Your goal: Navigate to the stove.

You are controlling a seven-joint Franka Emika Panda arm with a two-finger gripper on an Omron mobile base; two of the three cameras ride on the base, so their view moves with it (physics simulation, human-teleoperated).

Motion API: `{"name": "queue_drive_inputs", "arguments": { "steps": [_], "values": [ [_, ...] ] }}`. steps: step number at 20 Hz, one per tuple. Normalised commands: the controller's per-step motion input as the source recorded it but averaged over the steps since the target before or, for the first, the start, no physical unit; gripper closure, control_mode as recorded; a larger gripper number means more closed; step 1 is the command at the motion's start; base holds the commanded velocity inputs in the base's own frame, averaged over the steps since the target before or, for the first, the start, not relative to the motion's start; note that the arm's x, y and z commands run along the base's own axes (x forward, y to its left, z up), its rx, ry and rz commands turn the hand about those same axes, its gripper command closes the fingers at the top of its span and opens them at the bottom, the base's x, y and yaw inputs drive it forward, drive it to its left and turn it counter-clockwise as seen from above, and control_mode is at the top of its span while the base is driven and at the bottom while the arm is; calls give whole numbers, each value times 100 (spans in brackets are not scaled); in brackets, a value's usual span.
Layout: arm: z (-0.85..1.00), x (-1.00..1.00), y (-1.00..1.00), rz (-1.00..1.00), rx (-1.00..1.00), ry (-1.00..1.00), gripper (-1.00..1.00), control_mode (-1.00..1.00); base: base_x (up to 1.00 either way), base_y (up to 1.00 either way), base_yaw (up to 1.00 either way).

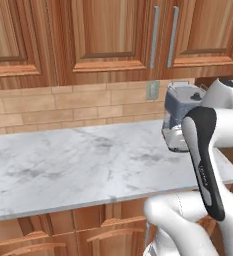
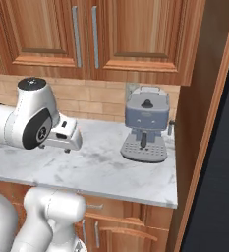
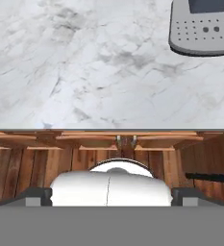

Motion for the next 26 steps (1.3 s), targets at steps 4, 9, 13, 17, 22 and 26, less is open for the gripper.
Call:
{"name": "queue_drive_inputs", "arguments": {
  "steps": [4, 9, 13, 17, 22, 26],
  "values": [
    [0, 0, 0, 0, 0, 0, -100, 100, -95, 55, -19],
    [0, 0, 0, 0, 0, 0, -100, 100, -48, 87, -58],
    [0, 0, 0, 0, 0, 0, -100, 100, 0, 31, -96],
    [0, 0, 0, 0, 0, 0, -100, 100, 0, 5, -100],
    [0, 0, 0, 0, 0, 0, -100, 100, 0, 1, -100],
    [0, 0, 0, 0, 0, 0, -100, 100, 0, 0, -100]
  ]
}}
